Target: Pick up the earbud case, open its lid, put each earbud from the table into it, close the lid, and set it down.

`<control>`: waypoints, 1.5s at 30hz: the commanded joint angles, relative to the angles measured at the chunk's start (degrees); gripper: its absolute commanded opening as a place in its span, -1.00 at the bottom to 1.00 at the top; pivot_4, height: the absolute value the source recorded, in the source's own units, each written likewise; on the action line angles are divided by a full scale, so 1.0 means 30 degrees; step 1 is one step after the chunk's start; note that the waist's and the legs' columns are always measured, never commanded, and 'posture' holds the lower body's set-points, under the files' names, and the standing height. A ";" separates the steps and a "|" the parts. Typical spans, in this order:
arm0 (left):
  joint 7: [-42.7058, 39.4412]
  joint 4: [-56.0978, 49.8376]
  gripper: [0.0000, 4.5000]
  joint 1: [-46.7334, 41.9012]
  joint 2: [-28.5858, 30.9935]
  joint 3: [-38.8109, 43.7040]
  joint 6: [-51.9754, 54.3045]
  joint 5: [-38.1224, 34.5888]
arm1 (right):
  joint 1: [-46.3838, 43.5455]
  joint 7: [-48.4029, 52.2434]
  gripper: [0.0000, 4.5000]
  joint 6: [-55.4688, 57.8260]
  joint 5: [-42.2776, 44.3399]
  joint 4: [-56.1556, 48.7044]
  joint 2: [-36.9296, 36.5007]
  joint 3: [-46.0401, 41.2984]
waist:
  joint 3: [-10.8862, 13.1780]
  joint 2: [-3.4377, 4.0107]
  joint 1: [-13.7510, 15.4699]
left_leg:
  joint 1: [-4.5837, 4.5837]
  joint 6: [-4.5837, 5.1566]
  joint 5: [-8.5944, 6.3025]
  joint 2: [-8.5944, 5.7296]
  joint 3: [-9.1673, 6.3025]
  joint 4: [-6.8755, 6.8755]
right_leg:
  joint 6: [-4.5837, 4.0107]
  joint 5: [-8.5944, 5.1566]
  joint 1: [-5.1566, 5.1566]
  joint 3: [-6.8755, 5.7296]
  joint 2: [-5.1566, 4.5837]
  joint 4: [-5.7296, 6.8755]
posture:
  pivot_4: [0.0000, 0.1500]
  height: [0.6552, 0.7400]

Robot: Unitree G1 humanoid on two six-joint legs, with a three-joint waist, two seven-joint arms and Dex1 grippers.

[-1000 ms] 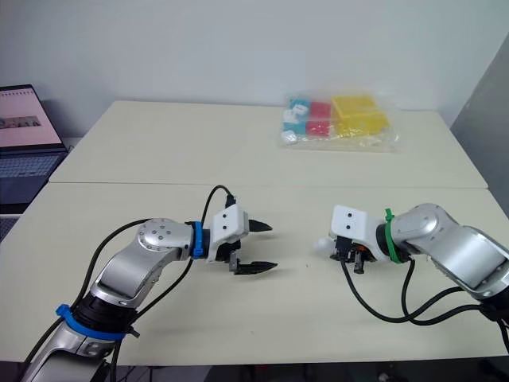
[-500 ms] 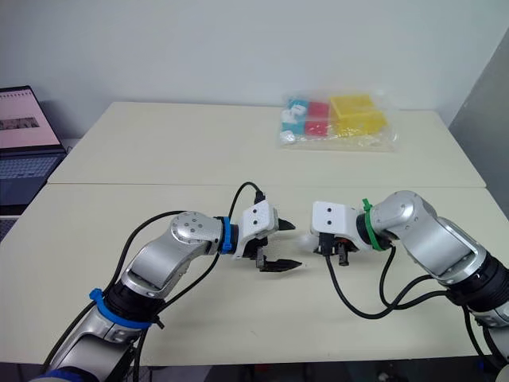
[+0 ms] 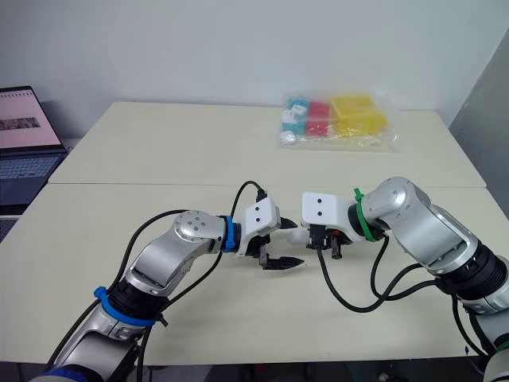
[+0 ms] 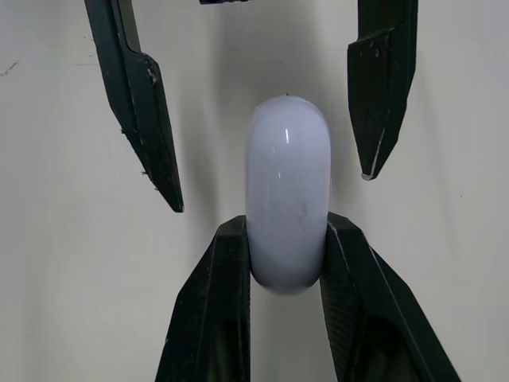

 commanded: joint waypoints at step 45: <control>-0.0173 -0.0236 -0.65 -0.0321 -0.0450 0.0174 -0.0081 -0.0516 | 0.1512 0.1009 -0.50 -0.1128 -0.1150 -0.0201 -0.0100 -0.1257 | 0.0000 0.0000 -0.0009 | 0.0000 -0.0001 0.0001 -0.0002 0.0003 0.0031 | -0.0001 0.0001 0.0006 0.0004 0.0001 0.0021 | 1.00 1.00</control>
